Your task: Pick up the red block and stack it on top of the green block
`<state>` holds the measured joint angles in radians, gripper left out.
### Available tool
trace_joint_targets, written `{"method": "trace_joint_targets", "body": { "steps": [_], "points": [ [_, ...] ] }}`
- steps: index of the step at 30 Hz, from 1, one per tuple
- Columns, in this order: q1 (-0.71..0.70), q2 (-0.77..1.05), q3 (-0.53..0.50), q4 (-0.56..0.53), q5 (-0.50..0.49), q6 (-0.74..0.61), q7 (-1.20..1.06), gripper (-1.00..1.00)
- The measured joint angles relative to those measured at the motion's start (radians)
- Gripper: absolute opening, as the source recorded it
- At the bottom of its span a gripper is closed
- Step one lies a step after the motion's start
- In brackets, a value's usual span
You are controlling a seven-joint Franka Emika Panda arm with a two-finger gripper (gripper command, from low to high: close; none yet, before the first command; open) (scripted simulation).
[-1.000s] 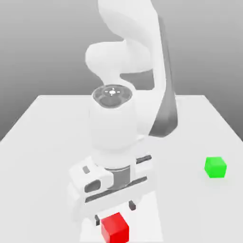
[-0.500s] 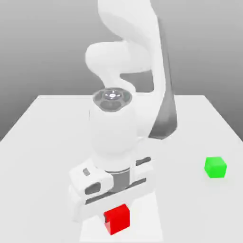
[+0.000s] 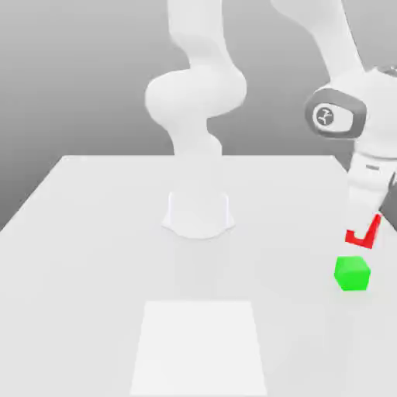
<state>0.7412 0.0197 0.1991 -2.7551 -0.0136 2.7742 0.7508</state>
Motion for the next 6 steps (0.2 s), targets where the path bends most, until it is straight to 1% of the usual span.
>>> {"method": "trace_joint_targets", "body": {
  "steps": [2,3,6],
  "points": [
    [0.009,0.071,-0.021,0.002,-0.043,0.067,0.033,-1.00],
    [0.012,0.094,-0.028,0.003,-0.059,0.089,0.043,1.00],
    [0.012,0.094,-0.027,0.003,-0.059,0.089,0.043,1.00]
  ]
}}
